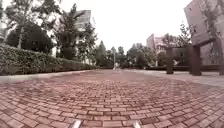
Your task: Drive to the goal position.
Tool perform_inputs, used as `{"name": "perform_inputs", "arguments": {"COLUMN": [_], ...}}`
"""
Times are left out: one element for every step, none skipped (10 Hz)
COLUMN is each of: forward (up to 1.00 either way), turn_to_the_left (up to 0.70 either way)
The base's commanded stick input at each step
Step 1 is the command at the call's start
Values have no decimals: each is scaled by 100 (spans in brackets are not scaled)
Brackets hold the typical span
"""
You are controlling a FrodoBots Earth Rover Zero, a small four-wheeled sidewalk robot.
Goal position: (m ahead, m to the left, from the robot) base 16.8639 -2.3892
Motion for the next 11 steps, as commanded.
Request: {"name": "perform_inputs", "arguments": {"forward": [70, 70, 70, 70, 70, 70, 70, 70, 70, 70, 70], "turn_to_the_left": [0, -4, -10, 0, -3, -7, -2, 0, -4, -7, -3]}}
